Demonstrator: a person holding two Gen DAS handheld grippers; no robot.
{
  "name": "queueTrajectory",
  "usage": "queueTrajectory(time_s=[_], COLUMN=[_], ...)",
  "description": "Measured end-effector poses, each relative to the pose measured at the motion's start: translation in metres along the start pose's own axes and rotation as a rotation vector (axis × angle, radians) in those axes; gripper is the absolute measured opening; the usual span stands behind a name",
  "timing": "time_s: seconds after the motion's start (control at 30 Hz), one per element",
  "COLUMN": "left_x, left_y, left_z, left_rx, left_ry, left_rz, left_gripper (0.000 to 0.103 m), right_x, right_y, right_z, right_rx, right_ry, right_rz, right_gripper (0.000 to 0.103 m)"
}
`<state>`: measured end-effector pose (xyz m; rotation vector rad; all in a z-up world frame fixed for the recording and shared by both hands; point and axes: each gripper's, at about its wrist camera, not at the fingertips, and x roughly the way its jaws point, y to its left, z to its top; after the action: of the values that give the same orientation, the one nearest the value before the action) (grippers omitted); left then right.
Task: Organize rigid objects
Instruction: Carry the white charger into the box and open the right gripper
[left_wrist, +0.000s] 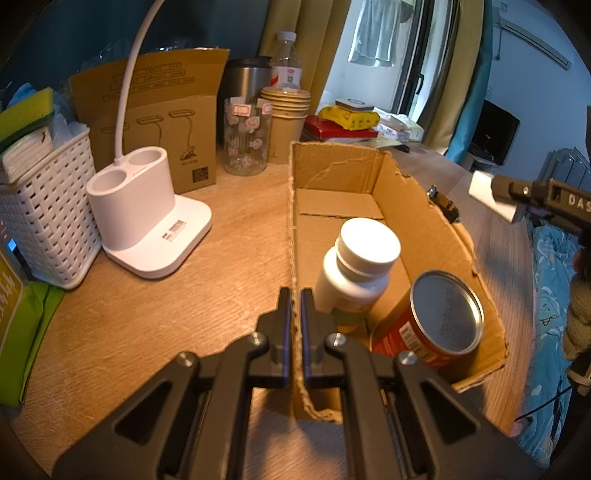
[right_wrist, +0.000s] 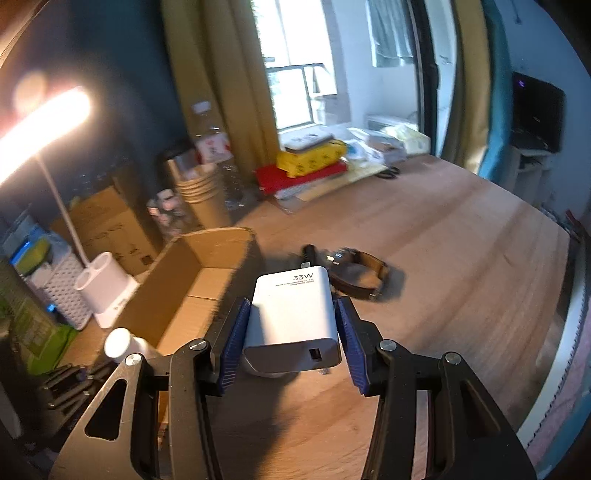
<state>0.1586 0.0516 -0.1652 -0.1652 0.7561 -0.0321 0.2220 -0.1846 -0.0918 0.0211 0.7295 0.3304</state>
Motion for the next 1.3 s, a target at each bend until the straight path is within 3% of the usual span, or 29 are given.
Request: queueTrajectory(time_s=[0.67, 1.3], left_x=[0.0, -0.001], left_y=[0.0, 0.0], left_z=[0.0, 0.0], left_rx=[0.0, -0.001], left_ry=[0.0, -0.001], left_rz=[0.0, 0.0], left_gripper=[0.004, 0.004], right_x=[0.018, 0.057], right_y=[0.073, 0.095], right_z=[-0.003, -0.023], right_rx=[-0.143, -0.223], right_ry=[0.038, 0.151], right_rz=[0.16, 0.187], right_gripper=[0.05, 0.05])
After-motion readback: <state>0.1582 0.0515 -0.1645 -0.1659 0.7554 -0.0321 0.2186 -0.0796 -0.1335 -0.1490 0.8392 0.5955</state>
